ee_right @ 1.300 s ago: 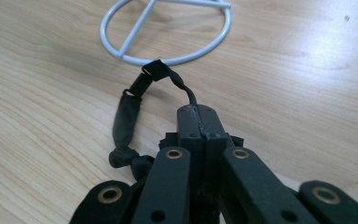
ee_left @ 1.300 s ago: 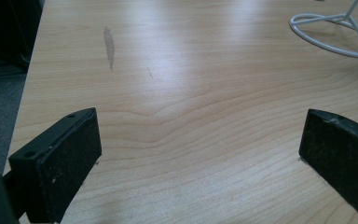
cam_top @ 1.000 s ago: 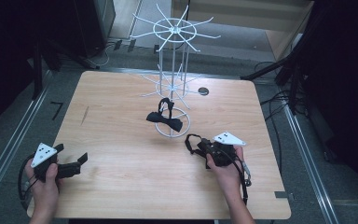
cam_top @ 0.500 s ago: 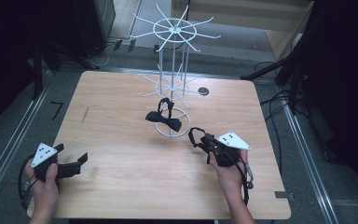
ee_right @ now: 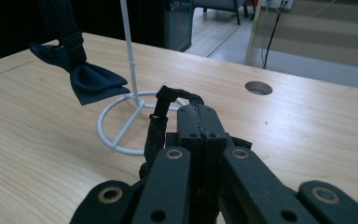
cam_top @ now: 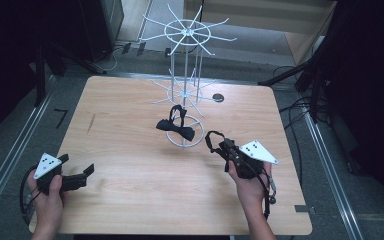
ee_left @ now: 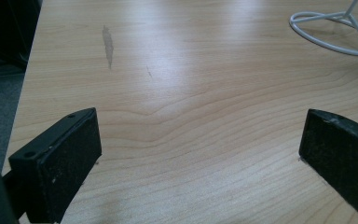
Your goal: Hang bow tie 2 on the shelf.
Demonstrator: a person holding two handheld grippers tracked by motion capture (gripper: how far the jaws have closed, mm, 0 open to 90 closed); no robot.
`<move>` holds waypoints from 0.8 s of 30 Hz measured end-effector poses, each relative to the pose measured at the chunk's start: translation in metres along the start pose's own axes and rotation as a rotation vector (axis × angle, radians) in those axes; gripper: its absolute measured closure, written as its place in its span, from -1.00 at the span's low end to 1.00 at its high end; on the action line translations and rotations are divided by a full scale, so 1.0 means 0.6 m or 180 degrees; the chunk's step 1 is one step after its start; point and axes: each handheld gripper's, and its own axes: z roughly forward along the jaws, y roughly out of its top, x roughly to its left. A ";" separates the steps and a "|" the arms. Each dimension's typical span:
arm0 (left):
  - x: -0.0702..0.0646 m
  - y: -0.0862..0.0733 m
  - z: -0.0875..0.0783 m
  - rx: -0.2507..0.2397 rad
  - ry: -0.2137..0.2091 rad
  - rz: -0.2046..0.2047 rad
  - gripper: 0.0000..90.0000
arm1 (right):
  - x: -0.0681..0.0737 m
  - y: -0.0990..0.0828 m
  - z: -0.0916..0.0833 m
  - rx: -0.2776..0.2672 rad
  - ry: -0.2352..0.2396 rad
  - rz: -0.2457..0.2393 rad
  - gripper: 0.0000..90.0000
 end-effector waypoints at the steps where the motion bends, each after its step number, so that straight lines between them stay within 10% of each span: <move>1: 0.000 0.000 0.000 0.0000 0.0000 0.0000 -1.00 | 0.000 0.000 0.000 0.0000 0.0000 0.0000 1.00; 24: 0.000 0.000 0.001 0.0015 -0.0013 0.0008 -1.00 | 0.024 0.035 -0.019 -0.0325 0.0153 -0.0036 1.00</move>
